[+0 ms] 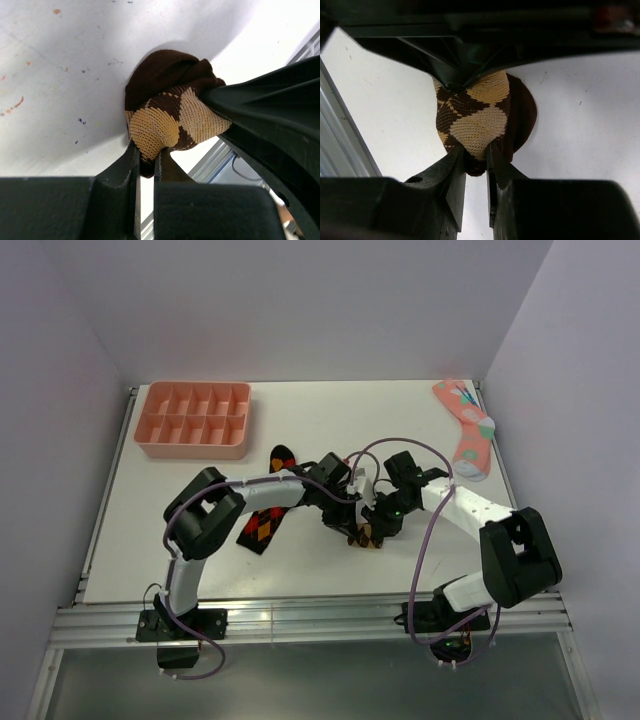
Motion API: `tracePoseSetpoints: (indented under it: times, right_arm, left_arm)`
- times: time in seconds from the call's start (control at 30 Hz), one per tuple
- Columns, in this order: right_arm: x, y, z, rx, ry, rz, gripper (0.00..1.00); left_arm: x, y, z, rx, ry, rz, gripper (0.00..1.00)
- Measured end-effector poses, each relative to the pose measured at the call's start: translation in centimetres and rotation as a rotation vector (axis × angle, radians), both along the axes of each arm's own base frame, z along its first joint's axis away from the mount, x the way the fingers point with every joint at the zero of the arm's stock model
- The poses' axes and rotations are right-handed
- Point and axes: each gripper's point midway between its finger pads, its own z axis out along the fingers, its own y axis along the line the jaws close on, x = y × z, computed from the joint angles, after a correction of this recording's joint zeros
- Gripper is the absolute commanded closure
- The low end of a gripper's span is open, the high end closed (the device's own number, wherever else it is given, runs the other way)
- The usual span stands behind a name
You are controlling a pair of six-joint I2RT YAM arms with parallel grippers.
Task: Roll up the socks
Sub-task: Roll the sock at the center of the board.
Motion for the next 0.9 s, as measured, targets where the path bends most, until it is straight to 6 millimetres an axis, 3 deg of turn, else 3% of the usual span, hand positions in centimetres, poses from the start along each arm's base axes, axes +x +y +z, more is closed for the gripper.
tracePoseSetpoints:
  times: [0.17, 0.53, 0.9]
  right_arm:
    - [0.2, 0.0, -0.1, -0.002, 0.001, -0.029, 0.92]
    - [0.5, 0.1, -0.4, -0.013, 0.021, -0.047, 0.97]
    - [0.6, 0.3, -0.4, -0.007, 0.028, -0.041, 0.98]
  left_arm:
    - [0.1, 0.2, 0.1, -0.008, -0.037, 0.080, 0.92]
    - [0.1, 1.0, 0.1, -0.022, -0.130, 0.249, 0.53]
    - [-0.3, 2.8, 0.2, -0.061, -0.184, 0.415, 0.43]
